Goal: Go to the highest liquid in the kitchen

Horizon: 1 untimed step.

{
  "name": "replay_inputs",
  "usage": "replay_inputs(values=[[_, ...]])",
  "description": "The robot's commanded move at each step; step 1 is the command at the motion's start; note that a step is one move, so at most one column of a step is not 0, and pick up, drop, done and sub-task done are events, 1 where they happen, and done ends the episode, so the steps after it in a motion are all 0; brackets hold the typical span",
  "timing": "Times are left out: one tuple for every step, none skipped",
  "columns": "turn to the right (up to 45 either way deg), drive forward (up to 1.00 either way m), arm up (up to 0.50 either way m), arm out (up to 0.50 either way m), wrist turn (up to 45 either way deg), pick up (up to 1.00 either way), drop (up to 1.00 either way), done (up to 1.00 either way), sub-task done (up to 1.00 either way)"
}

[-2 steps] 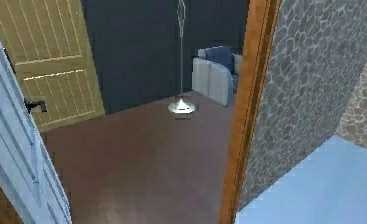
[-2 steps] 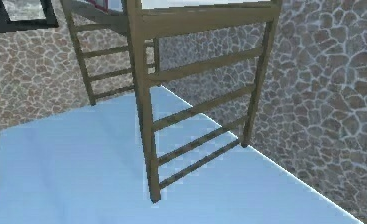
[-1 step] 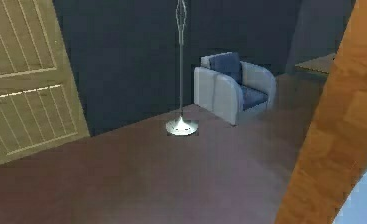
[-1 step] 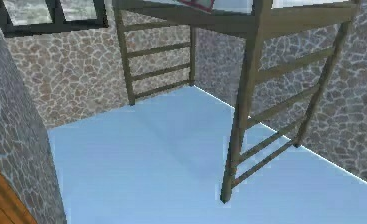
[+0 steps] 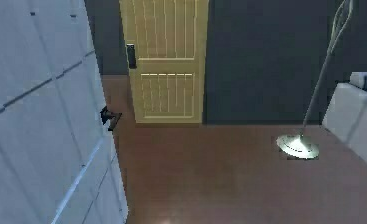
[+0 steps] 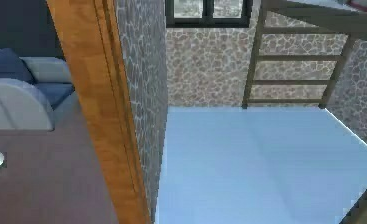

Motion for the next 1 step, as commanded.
replay_inputs(values=[[0.0, 1.00, 0.00, 0.00, 0.0, 0.00, 0.00, 0.00, 0.00]])
